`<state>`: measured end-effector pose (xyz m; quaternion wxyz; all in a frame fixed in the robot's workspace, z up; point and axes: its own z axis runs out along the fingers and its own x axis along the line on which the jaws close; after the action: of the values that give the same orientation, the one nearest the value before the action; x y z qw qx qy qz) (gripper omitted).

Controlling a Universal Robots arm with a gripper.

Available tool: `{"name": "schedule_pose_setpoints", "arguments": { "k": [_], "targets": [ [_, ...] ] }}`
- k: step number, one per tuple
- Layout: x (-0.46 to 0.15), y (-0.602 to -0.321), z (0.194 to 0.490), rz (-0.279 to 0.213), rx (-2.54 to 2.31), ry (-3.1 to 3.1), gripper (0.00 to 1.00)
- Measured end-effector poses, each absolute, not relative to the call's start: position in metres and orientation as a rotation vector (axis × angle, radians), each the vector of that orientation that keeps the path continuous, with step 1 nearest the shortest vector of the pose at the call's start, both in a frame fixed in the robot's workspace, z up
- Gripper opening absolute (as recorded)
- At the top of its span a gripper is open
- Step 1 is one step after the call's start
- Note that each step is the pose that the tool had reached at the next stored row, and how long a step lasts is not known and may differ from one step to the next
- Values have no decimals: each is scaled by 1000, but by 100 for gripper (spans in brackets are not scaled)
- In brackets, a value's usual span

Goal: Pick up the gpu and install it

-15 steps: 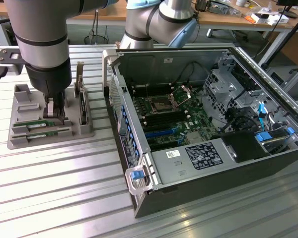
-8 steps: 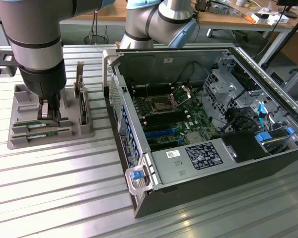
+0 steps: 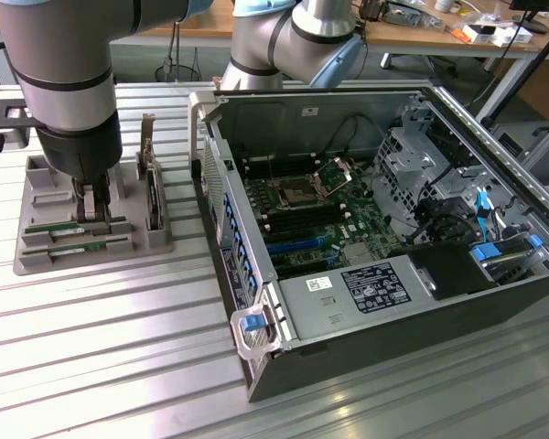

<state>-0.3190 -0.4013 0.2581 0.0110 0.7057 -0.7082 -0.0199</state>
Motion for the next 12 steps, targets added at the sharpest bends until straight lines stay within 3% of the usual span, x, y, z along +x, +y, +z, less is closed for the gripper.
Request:
{"name": "schedule_pose_setpoints", "arguments": {
  "k": [12],
  "targets": [
    [-319,-401,256,-62,2202,-2209,30]
  ]
}}
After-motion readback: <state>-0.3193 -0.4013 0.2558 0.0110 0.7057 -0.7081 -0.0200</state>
